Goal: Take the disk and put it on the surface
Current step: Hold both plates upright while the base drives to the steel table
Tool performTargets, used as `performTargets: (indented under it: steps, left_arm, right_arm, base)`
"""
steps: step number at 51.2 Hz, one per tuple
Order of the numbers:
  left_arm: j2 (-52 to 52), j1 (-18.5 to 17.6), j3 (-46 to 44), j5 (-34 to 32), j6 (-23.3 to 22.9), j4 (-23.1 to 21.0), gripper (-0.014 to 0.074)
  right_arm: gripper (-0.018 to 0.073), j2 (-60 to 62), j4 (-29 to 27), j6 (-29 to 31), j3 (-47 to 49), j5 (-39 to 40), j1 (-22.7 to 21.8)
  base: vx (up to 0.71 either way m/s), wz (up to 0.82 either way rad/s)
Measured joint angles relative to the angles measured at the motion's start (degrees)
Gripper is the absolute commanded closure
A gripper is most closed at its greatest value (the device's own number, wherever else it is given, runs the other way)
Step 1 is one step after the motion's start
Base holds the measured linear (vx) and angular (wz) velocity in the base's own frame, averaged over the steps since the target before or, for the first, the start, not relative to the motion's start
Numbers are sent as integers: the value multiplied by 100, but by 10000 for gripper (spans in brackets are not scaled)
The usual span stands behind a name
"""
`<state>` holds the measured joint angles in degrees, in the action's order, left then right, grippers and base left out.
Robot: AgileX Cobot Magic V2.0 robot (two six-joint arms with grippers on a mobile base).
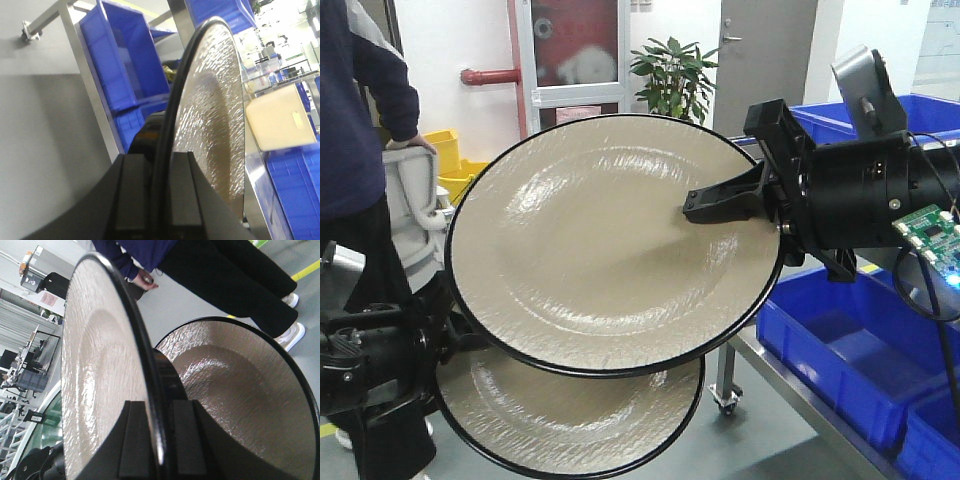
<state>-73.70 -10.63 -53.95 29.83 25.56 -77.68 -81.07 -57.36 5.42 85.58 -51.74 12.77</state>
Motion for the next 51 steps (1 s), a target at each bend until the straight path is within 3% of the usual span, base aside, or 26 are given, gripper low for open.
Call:
performTargets:
  steps: [22, 51]
  left_arm:
    - [0, 0, 0, -24, 0, 0, 595]
    - [0, 0, 0, -24, 0, -4, 595]
  right_arm:
    - [566, 0, -11, 0, 0, 0, 0]
    - [566, 0, -6, 0, 0, 42, 0]
  base:
    - [36, -28]
    - [30, -79]
